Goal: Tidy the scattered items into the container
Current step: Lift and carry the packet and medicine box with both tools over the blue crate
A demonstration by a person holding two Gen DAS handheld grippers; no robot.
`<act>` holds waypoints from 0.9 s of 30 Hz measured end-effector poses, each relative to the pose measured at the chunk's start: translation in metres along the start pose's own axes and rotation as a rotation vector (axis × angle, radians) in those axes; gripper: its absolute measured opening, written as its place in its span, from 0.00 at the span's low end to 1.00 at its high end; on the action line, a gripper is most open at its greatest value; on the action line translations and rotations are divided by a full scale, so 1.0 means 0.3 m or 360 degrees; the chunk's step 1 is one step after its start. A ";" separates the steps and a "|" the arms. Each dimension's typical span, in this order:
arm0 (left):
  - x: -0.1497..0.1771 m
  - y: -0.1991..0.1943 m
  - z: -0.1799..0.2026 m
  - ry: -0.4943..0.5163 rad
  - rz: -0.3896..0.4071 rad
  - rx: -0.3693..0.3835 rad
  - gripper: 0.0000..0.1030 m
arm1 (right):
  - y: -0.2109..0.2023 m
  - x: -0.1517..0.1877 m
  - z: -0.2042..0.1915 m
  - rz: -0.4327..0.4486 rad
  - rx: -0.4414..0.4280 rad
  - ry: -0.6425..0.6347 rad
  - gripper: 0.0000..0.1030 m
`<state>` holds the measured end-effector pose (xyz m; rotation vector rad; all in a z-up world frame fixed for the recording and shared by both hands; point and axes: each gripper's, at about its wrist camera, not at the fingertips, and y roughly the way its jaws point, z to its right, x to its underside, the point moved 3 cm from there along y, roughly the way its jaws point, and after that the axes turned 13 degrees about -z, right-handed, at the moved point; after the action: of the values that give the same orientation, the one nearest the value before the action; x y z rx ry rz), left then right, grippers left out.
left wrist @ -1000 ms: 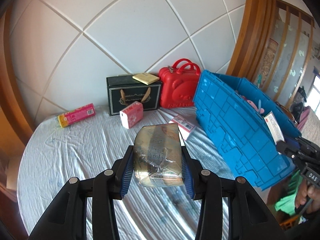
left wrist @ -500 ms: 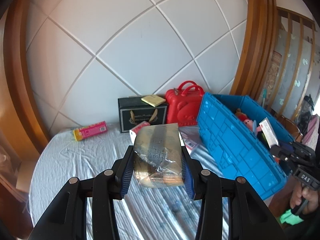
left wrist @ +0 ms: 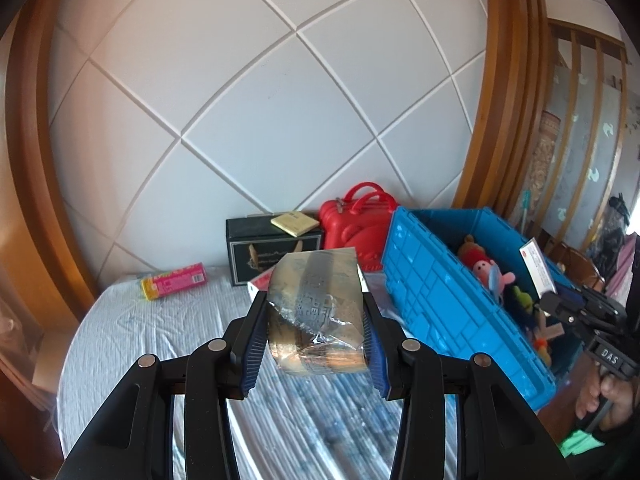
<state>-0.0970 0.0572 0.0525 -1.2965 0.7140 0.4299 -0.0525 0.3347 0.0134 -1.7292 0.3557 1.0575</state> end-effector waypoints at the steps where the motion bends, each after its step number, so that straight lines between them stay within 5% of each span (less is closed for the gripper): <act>1: -0.011 0.005 0.017 0.0009 -0.0001 0.0000 0.41 | -0.007 0.000 0.014 0.0004 0.0002 0.0005 0.27; 27: -0.289 0.288 0.593 0.0343 -0.0040 0.0212 0.41 | -0.218 0.127 0.496 0.0006 0.0246 0.0287 0.27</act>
<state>-0.1741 0.2583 0.0693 -1.2351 0.8908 0.2200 -0.0588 0.5016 0.0116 -1.6885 0.5407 0.8553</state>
